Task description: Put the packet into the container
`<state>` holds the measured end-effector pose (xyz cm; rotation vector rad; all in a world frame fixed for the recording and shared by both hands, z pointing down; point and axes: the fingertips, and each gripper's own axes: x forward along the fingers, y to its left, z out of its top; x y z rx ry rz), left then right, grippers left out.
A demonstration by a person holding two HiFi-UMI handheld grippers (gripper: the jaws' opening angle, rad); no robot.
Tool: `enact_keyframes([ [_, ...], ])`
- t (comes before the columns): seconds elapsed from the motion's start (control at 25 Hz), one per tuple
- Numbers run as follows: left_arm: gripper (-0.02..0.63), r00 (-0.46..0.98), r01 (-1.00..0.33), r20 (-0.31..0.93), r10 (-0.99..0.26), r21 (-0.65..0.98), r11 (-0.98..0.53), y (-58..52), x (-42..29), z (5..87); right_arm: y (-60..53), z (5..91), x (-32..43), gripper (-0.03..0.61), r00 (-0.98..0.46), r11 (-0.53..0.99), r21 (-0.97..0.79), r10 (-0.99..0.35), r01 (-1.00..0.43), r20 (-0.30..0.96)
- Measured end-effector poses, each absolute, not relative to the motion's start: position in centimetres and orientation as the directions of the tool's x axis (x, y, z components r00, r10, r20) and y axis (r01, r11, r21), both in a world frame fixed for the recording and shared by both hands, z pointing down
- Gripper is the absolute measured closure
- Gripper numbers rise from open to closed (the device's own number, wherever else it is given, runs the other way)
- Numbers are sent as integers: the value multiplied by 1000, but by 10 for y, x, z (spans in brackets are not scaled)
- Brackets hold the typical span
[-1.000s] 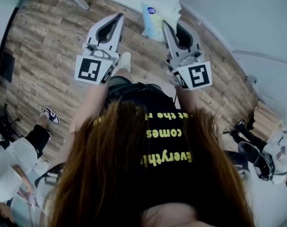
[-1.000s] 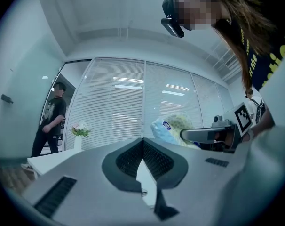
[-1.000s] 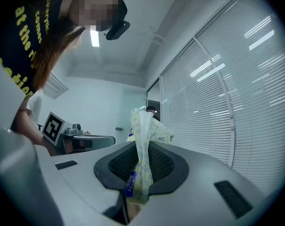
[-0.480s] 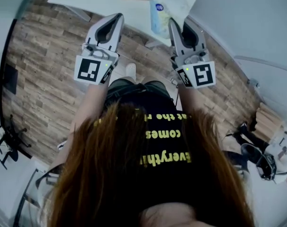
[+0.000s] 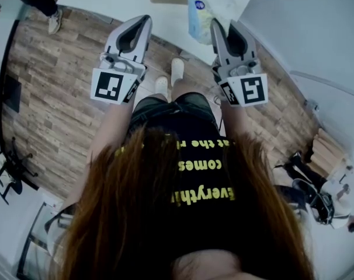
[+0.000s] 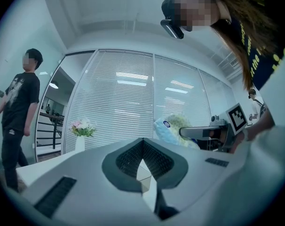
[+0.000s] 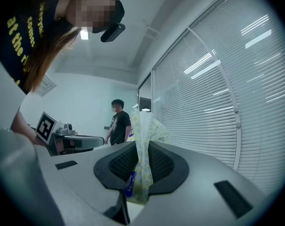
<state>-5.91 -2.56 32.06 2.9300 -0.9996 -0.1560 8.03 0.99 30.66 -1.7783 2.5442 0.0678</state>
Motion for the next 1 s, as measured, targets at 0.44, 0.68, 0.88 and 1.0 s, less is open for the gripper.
enact_keyframes([
  [0.44,614,734,-671,-92,-673,50,-739,-74,-36,311,-51,305,105,509,-418,419,2,-906,-908,-74],
  [0.68,614,706,-702,-92,-702,36,-711,-101,-5,312,-79,309,133,509,-461,464,-14,-883,-886,-86],
  [0.88,614,687,-721,-94,-721,34,-692,-109,5,306,-93,309,142,509,-486,489,-19,-870,-872,-89],
  [1.0,614,684,-725,-81,-725,35,-687,-111,5,309,-96,309,143,511,-491,495,-23,-867,-869,-88],
])
